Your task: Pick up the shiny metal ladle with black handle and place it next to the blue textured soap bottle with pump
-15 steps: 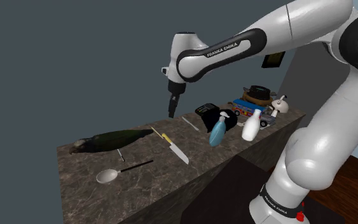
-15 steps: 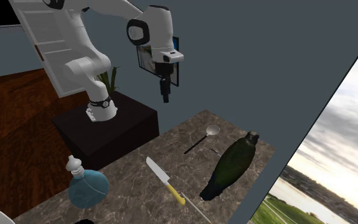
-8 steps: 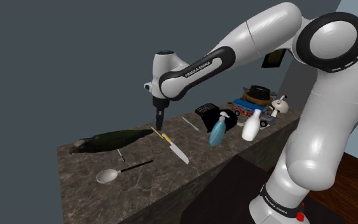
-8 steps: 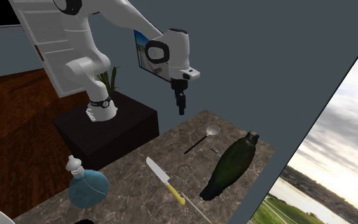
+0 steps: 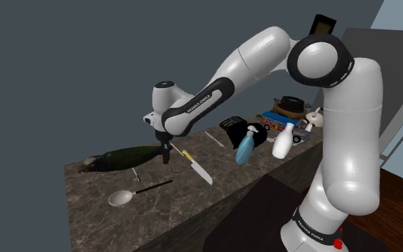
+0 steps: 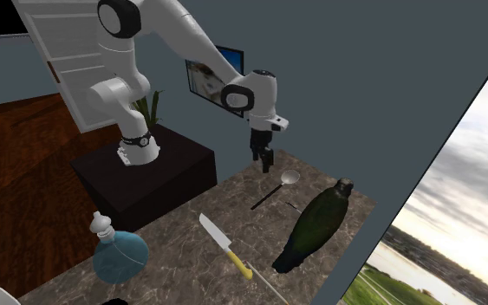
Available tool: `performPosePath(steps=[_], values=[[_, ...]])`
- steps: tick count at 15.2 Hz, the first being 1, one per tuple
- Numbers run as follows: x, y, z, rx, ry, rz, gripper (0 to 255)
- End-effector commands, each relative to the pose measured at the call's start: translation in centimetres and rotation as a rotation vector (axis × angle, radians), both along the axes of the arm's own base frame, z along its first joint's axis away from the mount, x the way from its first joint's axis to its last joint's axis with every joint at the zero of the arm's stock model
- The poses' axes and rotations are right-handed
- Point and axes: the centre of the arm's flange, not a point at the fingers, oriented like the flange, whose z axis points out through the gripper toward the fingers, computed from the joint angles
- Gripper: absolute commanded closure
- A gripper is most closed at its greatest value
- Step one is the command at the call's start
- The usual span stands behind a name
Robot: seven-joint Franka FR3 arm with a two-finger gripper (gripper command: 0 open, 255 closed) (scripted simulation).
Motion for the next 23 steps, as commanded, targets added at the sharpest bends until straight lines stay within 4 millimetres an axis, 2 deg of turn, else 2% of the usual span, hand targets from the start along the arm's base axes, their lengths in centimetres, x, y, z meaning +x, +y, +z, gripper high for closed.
performPosePath(steps=[1,12,20,23], values=[[0.7,1.5,-2.0,-0.01,0.007,0.053,0],[3.0,9.3,-14.4,-0.064,0.044,0.336,0],[3.3,9.1,-18.7,-0.065,0.045,0.346,0],[3.3,9.1,-18.7,-0.065,0.045,0.346,0]])
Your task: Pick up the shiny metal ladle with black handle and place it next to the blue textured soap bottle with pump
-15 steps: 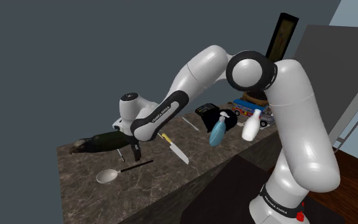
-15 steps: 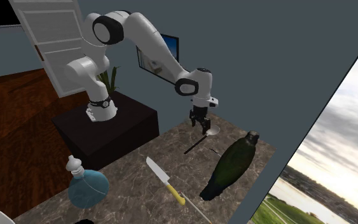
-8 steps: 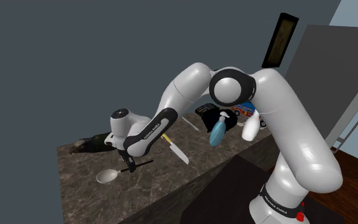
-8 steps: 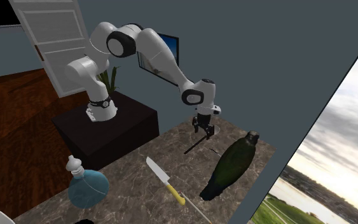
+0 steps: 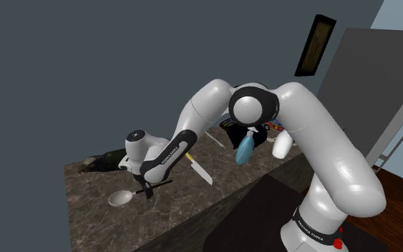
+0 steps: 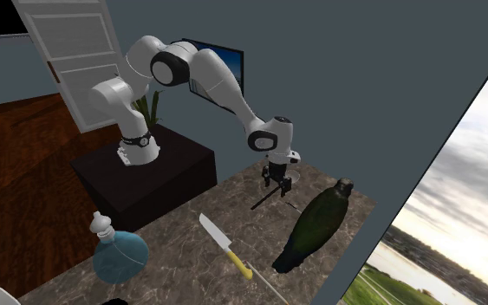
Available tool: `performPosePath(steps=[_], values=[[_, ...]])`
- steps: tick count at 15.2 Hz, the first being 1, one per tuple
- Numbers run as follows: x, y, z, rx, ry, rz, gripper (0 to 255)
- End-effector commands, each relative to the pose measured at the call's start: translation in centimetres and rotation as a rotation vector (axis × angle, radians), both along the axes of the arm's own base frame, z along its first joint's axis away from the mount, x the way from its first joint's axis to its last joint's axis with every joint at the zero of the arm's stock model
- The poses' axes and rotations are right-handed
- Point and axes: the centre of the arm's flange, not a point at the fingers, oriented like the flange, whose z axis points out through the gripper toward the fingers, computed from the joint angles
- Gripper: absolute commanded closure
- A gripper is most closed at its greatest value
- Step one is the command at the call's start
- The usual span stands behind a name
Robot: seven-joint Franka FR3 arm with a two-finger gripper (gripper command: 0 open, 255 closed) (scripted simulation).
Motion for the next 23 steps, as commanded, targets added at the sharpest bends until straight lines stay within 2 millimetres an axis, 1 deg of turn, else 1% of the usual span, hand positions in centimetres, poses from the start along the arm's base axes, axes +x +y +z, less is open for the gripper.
performPosePath(steps=[1,5,6,15,23], values=[[0.0,0.0,-0.1,0.0,0.0,0.0,0],[0.0,0.0,-0.1,0.0,0.0,0.0,0],[0.0,0.0,-0.1,0.0,0.0,0.0,255],[0.0,0.0,-0.1,0.0,0.0,0.0,255],[0.0,0.0,4.2,0.0,0.0,0.0,255]])
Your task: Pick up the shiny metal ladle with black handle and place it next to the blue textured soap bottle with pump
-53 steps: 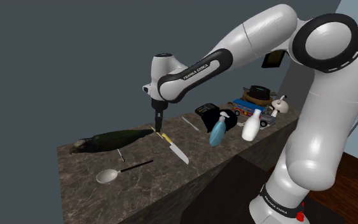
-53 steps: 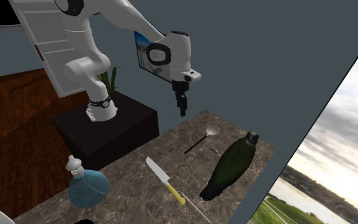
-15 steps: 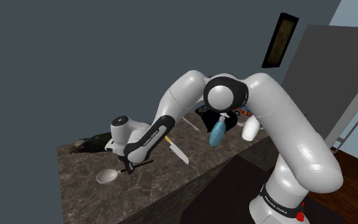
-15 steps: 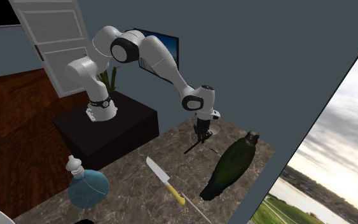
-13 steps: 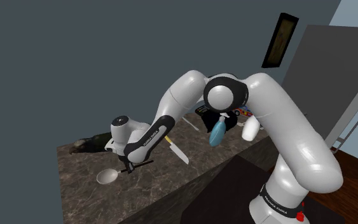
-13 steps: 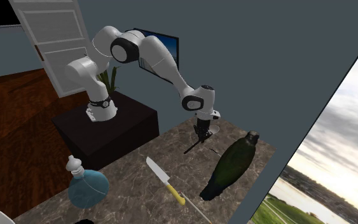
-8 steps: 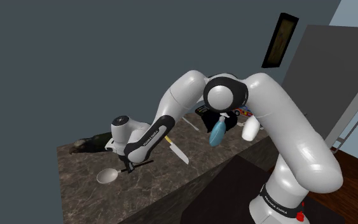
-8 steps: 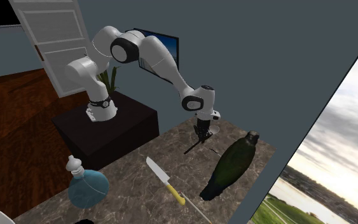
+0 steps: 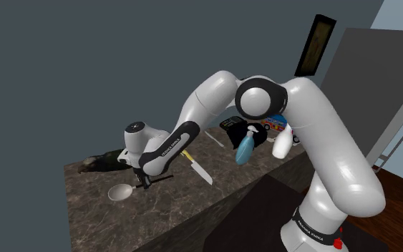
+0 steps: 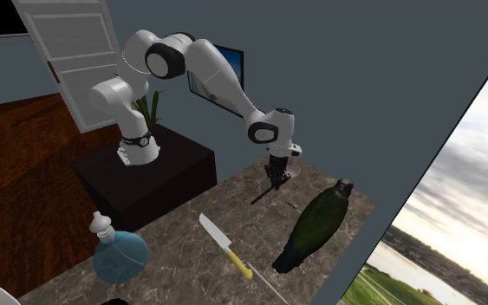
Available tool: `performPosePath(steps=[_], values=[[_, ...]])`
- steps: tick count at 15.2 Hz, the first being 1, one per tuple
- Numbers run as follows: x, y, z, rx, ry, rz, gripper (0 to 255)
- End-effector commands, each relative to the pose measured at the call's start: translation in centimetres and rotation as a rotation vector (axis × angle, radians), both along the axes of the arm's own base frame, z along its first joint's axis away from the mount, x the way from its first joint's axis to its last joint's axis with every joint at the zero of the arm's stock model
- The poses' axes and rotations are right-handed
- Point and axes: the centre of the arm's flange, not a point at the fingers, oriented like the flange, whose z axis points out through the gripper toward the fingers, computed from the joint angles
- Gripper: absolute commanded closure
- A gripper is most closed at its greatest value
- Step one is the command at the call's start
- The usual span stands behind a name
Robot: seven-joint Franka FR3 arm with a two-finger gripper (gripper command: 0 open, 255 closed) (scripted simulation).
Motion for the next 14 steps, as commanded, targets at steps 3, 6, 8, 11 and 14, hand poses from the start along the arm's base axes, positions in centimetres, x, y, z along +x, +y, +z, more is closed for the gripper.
performPosePath(steps=[3,6,8,11,14], values=[[0.0,0.0,2.2,0.0,0.0,0.0,255],[0.0,0.0,3.8,0.0,0.0,0.0,255],[0.0,0.0,4.8,0.0,0.0,0.0,255],[0.0,0.0,6.4,0.0,0.0,0.0,255],[0.0,0.0,8.0,0.0,0.0,0.0,255]])
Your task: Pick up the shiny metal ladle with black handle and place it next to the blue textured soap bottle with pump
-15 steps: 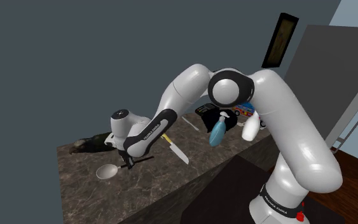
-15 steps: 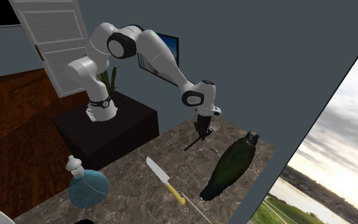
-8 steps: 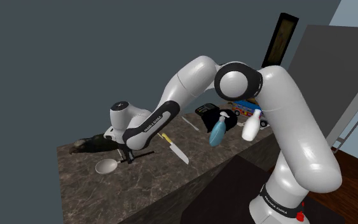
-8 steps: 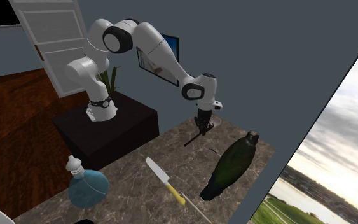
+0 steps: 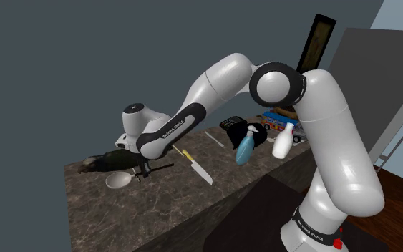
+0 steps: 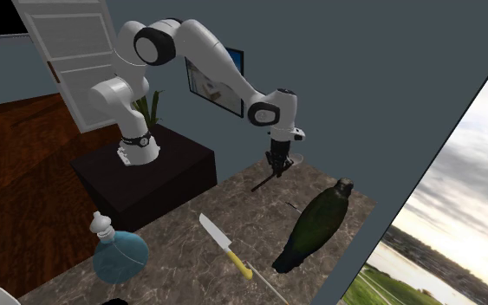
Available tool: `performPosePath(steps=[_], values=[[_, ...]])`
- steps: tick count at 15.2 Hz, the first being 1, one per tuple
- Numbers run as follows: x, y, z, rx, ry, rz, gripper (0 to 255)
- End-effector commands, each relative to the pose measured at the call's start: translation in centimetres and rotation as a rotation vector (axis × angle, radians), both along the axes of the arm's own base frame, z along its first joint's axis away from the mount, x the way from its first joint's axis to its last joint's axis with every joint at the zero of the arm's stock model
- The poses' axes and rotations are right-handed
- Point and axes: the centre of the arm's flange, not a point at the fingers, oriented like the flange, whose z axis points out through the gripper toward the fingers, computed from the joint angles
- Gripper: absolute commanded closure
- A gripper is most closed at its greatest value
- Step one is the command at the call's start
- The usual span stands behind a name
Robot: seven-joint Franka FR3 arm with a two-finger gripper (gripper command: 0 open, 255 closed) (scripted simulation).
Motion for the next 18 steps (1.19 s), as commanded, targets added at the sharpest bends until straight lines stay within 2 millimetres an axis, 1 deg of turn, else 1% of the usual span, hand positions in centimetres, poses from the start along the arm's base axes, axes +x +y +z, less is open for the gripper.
performPosePath(steps=[1,18], values=[[0.0,0.0,1.1,0.0,0.0,0.0,255],[0.0,0.0,10.1,0.0,0.0,0.0,255]])
